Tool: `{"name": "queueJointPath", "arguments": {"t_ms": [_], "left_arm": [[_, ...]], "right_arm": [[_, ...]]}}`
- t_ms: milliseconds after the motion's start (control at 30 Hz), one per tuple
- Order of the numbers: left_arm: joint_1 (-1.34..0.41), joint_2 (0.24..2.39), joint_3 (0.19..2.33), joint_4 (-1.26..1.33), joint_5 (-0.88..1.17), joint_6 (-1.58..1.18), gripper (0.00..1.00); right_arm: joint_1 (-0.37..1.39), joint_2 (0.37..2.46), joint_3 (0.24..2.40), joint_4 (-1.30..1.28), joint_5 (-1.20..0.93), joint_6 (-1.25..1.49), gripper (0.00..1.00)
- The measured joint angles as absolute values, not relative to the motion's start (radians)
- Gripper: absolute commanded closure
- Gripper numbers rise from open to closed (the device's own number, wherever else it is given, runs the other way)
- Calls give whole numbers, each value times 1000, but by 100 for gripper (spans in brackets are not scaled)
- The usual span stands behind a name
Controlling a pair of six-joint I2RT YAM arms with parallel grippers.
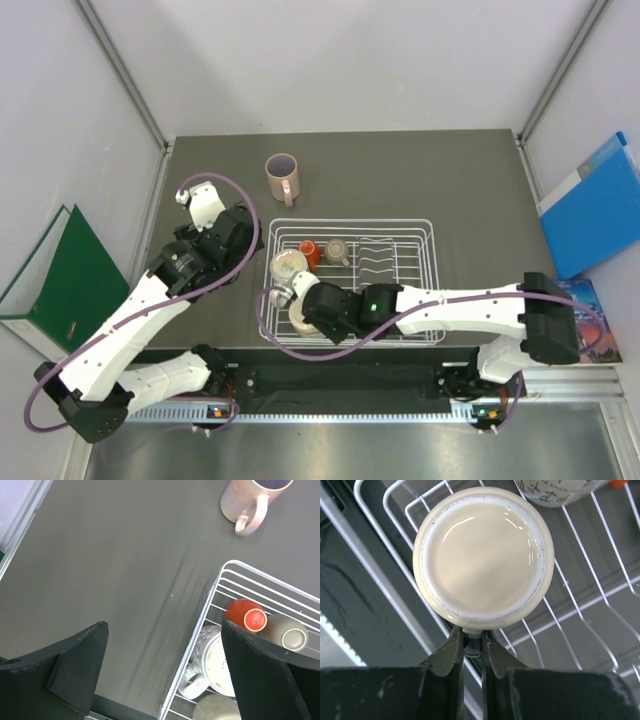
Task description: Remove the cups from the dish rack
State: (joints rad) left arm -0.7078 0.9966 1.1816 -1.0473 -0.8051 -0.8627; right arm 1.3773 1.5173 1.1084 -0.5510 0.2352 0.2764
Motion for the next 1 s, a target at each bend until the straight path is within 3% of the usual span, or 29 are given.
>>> {"name": "queueJointPath", "arguments": {"t_ms": [600,833,1000], "left_arm": [[-709,978,1164,-963,-735,-852,1],[-709,879,1099,-806,-573,-834,1],[-709,878,1079,-686,-449,-839,1]], "right_arm": [[1362,1220,1208,-736,342,353,100],[1130,939,1117,-511,270,468,100],[1003,883,1027,-313,147,548,100]]}}
